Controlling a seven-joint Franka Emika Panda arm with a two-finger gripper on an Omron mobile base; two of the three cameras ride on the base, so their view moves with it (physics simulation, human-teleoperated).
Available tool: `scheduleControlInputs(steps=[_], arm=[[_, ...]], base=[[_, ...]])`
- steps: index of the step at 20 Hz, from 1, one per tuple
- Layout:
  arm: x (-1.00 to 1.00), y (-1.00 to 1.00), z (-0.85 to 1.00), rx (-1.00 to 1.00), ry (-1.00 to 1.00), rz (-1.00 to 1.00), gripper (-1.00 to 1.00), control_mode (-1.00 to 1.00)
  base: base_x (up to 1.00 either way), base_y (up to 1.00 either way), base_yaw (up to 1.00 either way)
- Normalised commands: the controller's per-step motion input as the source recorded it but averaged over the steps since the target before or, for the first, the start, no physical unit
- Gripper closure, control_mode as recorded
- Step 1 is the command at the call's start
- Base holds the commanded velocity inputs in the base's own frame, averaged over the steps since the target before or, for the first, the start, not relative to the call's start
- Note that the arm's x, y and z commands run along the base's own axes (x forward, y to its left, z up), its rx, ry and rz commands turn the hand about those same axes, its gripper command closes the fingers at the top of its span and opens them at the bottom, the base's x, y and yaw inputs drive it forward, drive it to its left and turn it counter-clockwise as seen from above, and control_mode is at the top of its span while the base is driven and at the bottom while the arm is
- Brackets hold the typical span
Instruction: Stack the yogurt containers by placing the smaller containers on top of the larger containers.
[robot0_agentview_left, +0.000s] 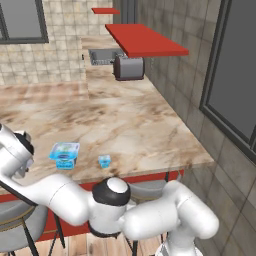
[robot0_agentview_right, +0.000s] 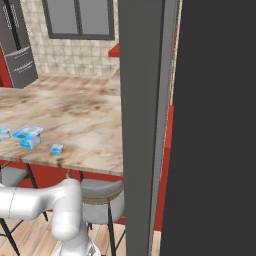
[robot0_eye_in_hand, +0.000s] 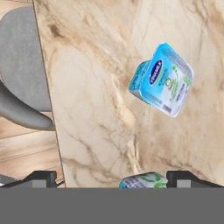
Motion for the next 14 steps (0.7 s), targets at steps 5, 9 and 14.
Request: scheduleControlInputs(steps=[5,9,14], arm=[[0.2,0.12,-0.05,0.0,0.0,0.0,-1.0,-1.0],[0.21,0.07,-0.08,0.0,0.0,0.0,-1.0,-1.0],[0.16,0.15,-0.18,-0.02,0.01,0.0,-1.0,-1.0]], base=[[0.0,0.0,0.0],[0.0,0.0,0.0],[0.0,0.0,0.0]])
